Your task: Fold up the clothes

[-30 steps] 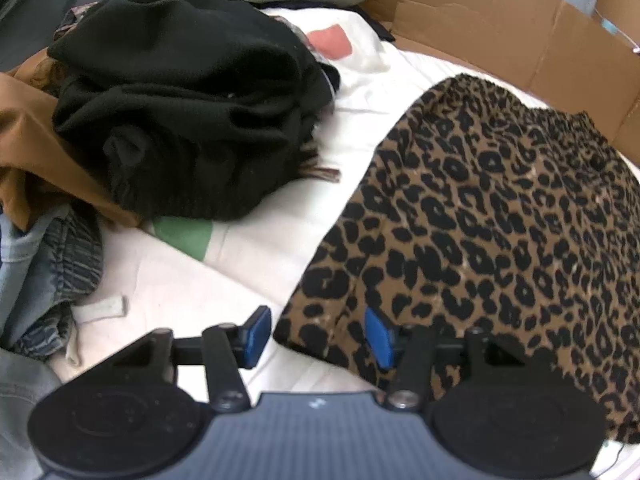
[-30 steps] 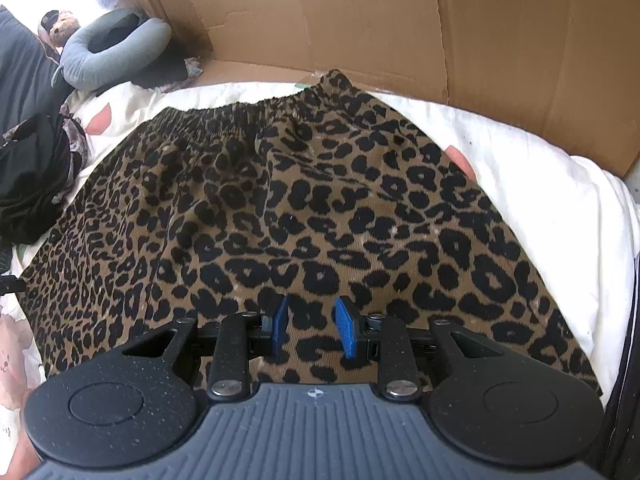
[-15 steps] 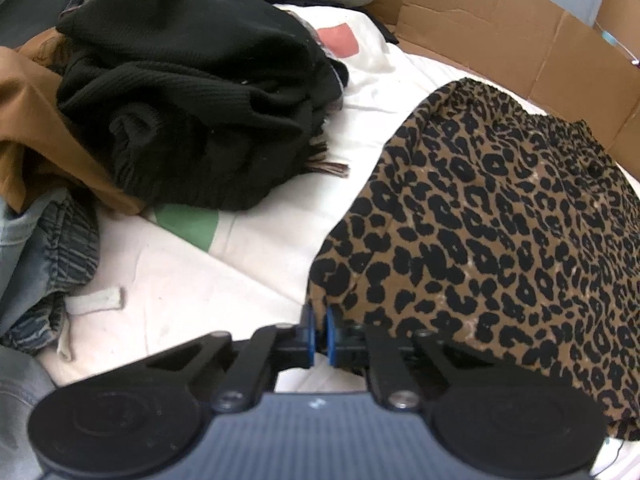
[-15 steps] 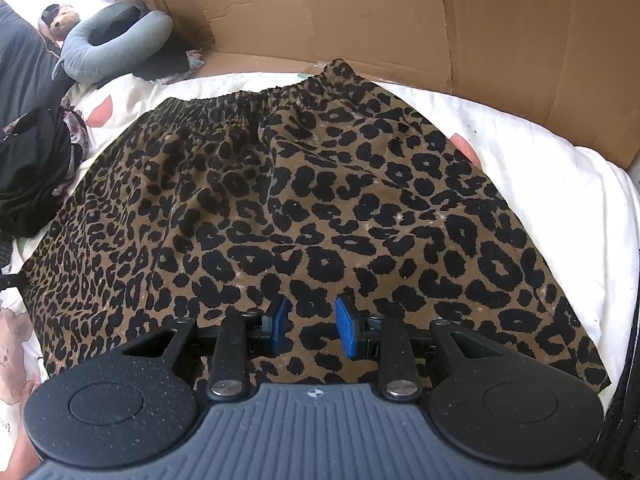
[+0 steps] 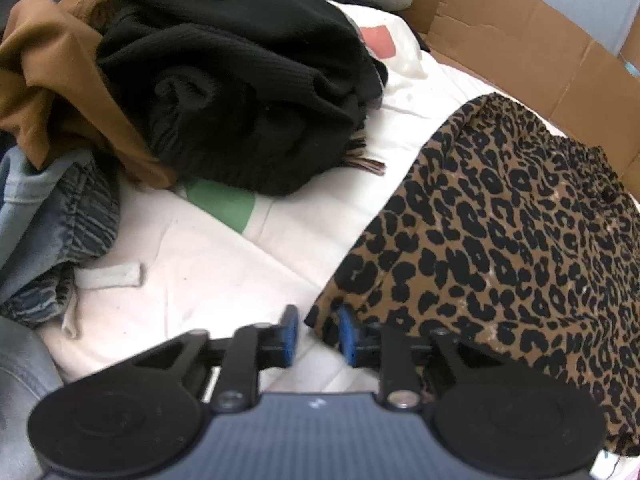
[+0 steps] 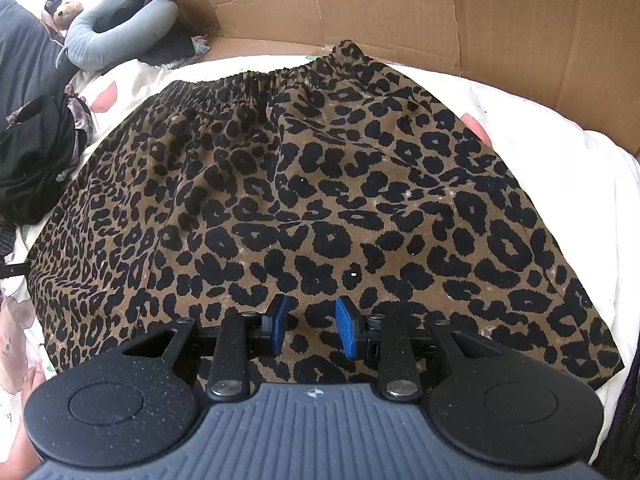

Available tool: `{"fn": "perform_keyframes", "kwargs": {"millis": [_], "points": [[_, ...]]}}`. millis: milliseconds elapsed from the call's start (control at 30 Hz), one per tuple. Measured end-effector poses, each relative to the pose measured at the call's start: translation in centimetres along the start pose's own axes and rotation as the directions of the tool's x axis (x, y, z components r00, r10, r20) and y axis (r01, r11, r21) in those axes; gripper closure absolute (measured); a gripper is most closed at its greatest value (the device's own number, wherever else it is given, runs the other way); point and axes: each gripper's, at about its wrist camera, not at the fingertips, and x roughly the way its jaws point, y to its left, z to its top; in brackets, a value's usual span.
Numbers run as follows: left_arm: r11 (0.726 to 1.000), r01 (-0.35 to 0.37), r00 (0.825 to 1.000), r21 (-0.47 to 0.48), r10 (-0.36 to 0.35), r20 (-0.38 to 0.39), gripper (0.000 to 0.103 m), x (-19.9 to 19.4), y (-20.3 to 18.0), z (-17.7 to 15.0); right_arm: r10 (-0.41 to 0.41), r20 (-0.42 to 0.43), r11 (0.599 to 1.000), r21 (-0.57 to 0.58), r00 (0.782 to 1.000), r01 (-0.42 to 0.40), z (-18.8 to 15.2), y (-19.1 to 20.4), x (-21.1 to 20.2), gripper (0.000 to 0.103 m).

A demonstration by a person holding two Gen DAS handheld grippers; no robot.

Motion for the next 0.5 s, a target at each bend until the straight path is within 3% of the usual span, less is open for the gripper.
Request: {"fn": "perform_keyframes", "kwargs": {"millis": [67,233,500], "points": [[1.000,0.019,1.000,-0.015,-0.018,0.005,0.065,0.1,0.3,-0.1,0.001,-0.001,1.000,-0.003,1.000,-0.001,0.0,0.1,0.0,0.070],[0.999,0.030,0.999,-0.015,-0.030,0.024,0.060,0.4,0.6,-0.2,0.005,-0.010,1.000,-0.008,1.000,-0.005,0.0,0.3,0.2,0.070],[0.990,0.124,0.992,-0.069,-0.121,0.046,0.063,1.0,1.9,-0.2,0.013,-0.023,1.000,-0.027,1.000,-0.014,0.0,1.0,0.5,0.070]]}}
